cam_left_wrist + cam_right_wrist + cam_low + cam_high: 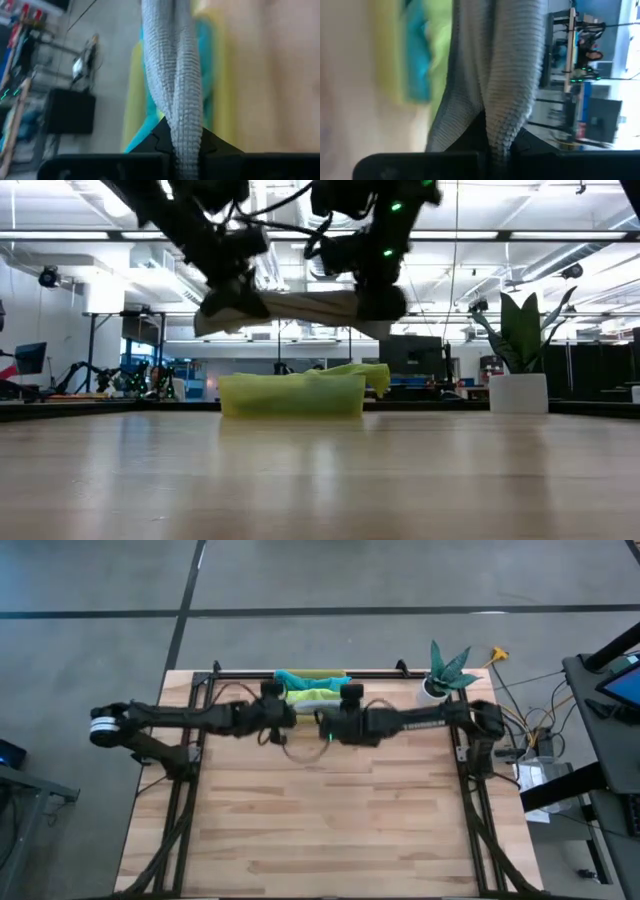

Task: Roll microfiber towels into tight, uniform cylinder then place into a basket
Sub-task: Put the rolled gray towel into the yellow bin

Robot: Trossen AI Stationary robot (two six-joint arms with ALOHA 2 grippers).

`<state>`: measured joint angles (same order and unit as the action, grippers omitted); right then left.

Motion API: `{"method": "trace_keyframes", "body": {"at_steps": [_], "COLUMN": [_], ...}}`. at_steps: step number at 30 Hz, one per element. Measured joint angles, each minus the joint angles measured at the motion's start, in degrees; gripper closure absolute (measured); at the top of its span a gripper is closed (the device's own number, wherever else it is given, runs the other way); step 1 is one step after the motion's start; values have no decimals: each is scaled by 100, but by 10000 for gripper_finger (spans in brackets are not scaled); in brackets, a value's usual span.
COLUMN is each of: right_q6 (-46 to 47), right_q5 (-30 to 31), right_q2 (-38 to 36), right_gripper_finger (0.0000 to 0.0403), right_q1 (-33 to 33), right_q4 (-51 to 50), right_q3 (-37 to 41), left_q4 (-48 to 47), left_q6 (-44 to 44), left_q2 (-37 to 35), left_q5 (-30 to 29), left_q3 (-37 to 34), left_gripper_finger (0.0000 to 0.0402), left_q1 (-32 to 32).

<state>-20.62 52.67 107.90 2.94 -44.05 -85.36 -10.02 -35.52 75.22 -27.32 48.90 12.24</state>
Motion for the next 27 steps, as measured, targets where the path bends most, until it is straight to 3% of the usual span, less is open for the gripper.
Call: {"method": "trace_keyframes", "body": {"at_steps": [5, 11, 19, 27], "right_q6": [-853, -750, -933, -918], "right_q5": [-393, -1422, -1673, -2467], "right_q2": [-73, -73, -73, -83], "right_gripper_finger": [390, 390, 390, 390], "right_q1": [675, 1223, 1555, 1583], "right_q4": [1280, 1341, 2209, 2449], "right_q3": [109, 269, 1003, 1553], "left_q4": [210, 420, 961, 914], "left_q6": [-415, -968, -1336, -1281], "left_q2": [357, 1029, 1878, 1988], "left_q5": [33, 447, 499, 769], "left_q3": [2, 28, 79, 42], "left_gripper_finger": [400, 400, 400, 400], "left_q1": [812, 1276, 1385, 1391]}}
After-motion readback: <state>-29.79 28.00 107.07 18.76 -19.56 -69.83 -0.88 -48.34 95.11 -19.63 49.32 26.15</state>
